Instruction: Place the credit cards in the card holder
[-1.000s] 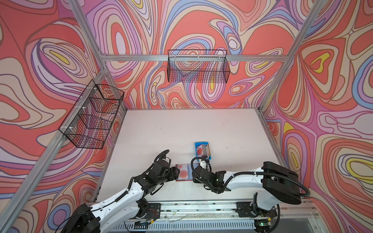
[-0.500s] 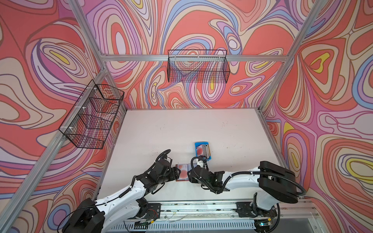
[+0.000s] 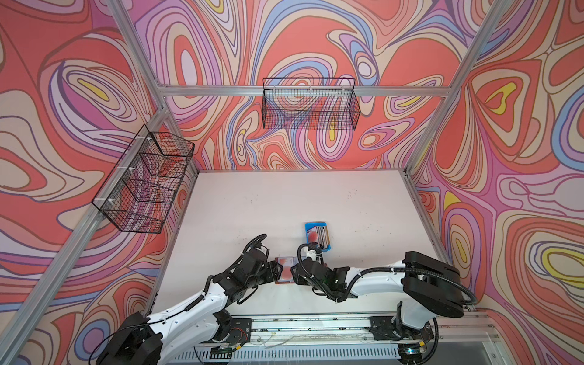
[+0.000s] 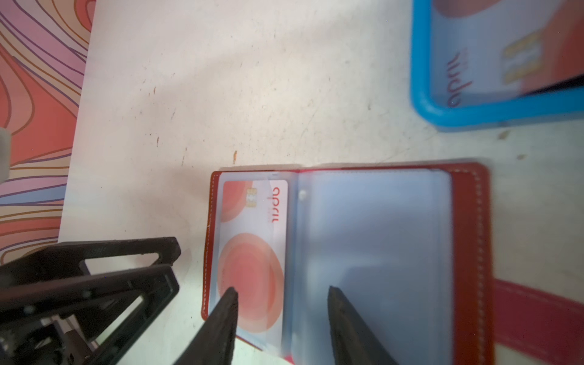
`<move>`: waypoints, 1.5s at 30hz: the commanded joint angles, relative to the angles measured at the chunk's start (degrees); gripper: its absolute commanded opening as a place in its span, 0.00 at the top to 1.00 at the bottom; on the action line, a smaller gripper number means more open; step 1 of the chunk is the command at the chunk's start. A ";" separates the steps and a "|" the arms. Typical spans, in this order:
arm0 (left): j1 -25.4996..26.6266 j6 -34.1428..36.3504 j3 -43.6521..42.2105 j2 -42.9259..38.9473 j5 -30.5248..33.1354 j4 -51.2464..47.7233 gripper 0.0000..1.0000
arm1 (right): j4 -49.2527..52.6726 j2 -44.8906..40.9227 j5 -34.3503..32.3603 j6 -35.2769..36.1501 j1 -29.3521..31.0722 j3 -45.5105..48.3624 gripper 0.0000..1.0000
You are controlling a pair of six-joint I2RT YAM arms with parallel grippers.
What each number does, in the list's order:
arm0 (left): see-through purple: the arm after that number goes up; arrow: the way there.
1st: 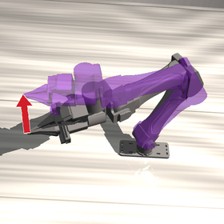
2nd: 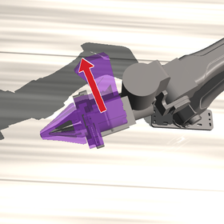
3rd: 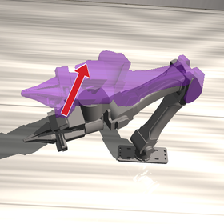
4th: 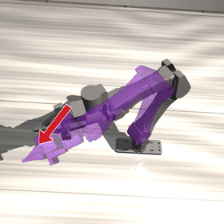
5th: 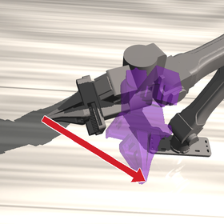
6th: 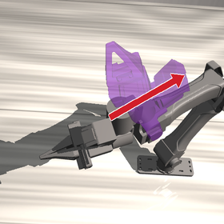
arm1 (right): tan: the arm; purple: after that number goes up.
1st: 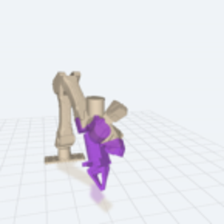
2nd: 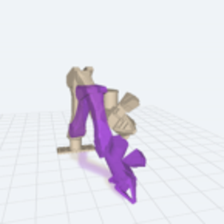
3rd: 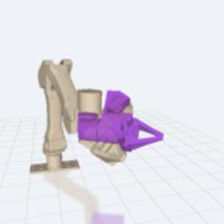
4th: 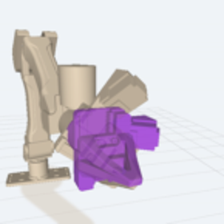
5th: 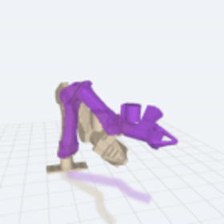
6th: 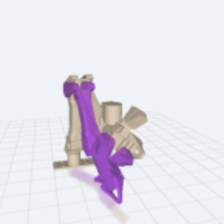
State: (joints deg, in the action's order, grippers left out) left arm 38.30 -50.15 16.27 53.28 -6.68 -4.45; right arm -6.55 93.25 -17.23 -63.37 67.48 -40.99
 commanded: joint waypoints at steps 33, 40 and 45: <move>0.19 -0.32 0.07 2.42 -2.10 1.95 0.31 | 10.05 -5.44 -6.62 -2.82 -0.07 2.02 0.49; 0.19 -0.39 0.16 2.51 -2.20 2.17 0.31 | 7.16 -4.57 -5.05 -2.48 -0.07 3.12 0.50; 0.19 -0.47 0.12 2.44 -2.36 2.00 0.32 | 6.55 -2.22 -4.26 -2.52 -0.07 2.51 0.51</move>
State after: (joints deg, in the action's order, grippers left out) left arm 38.30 -50.17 16.27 55.70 -8.95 -2.96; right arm 0.27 89.49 -21.52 -65.43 67.48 -38.68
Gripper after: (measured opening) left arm 0.685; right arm 0.492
